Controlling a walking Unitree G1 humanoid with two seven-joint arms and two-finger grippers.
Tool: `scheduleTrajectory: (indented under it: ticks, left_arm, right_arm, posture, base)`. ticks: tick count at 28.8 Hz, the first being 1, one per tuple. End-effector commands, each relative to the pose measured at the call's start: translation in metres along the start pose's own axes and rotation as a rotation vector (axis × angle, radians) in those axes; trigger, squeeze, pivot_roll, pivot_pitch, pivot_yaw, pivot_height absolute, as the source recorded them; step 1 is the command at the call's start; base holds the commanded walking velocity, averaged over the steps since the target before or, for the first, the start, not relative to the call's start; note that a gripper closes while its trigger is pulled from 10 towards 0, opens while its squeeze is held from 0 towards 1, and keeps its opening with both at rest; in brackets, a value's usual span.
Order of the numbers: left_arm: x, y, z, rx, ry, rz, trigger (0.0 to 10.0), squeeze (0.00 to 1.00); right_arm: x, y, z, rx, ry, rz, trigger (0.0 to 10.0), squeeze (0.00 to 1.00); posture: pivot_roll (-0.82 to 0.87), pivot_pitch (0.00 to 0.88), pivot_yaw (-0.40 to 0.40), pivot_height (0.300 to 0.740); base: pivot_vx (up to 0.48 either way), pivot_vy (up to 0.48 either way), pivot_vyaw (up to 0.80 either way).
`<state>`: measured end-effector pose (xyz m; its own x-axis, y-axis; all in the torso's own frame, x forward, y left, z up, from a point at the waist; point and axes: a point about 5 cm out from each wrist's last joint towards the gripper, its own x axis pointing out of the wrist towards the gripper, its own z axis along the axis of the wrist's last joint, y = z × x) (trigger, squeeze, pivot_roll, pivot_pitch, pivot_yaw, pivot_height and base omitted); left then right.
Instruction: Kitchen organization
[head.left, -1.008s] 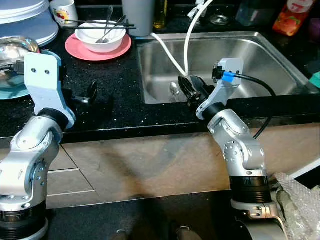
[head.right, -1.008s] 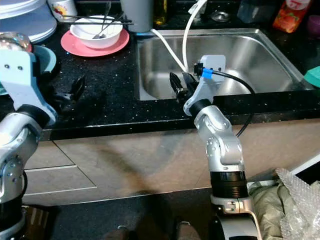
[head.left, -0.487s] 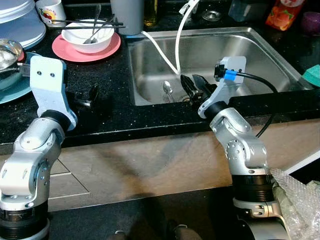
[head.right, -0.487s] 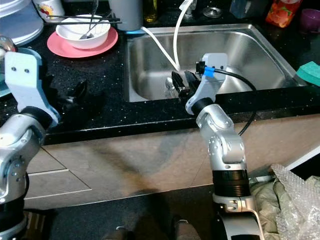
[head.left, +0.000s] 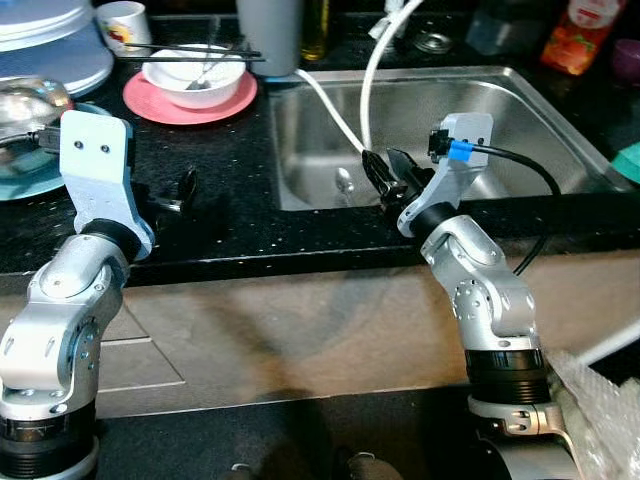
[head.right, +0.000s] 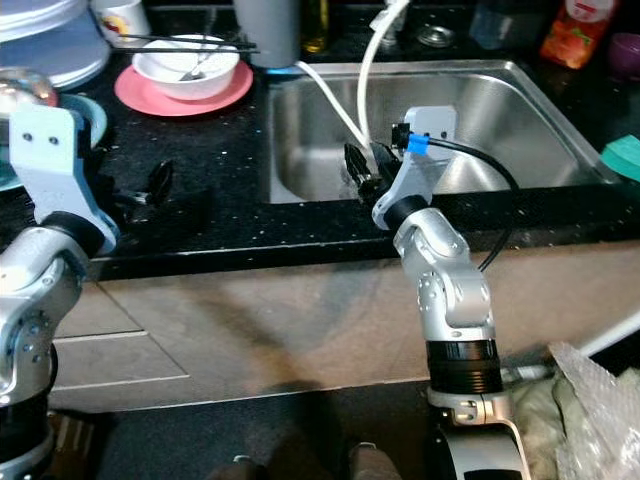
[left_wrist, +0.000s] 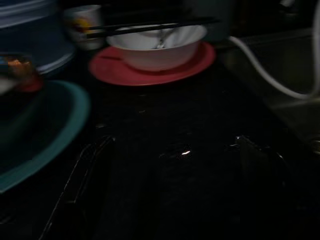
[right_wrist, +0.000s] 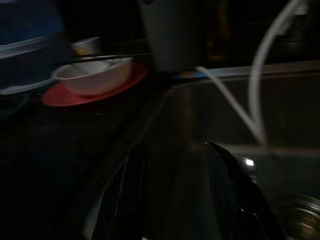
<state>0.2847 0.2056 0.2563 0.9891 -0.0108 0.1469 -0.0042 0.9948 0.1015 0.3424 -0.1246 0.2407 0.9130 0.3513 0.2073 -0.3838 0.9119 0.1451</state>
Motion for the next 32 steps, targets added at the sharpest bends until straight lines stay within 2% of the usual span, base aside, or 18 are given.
scheduleTrajectory:
  ticks: [1, 6, 12, 21, 32]
  left_arm:
    - [-0.001, -0.001, -0.005, 0.000, 0.023, 0.006, 10.0, 0.00]
    - [-0.002, -0.003, -0.005, -0.018, 0.014, 0.008, 10.0, 0.00]
    - [-0.002, -0.001, -0.009, -0.080, 0.023, 0.038, 10.0, 0.00]
    - [-0.003, -0.003, -0.011, -0.106, 0.033, 0.032, 10.0, 0.00]
    - [-0.006, -0.006, -0.015, -0.116, 0.044, 0.022, 10.0, 0.00]
  right_arm:
    - [-0.003, -0.003, -0.002, 0.011, 0.000, -0.025, 10.0, 0.00]
    - [-0.006, -0.005, -0.004, 0.007, 0.007, -0.026, 10.0, 0.00]
    - [-0.009, -0.004, -0.007, 0.007, 0.016, -0.025, 10.0, 0.00]
    - [-0.011, -0.003, -0.008, 0.008, 0.022, -0.026, 10.0, 0.00]
    - [-0.014, -0.002, -0.010, 0.010, 0.030, -0.025, 10.0, 0.00]
  posture:
    - [0.07, 0.123, -0.032, 0.740]
    - [0.06, 0.116, -0.034, 0.740]
    - [0.06, 0.111, -0.031, 0.740]
    - [0.06, 0.117, -0.030, 0.740]
    - [0.06, 0.130, -0.031, 0.740]
  base:
    - [0.000, 0.000, 0.00]
    - [0.000, 0.000, 0.00]
    - [0.000, 0.000, 0.00]
    - [0.000, 0.000, 0.00]
    - [-0.317, 0.000, 0.00]
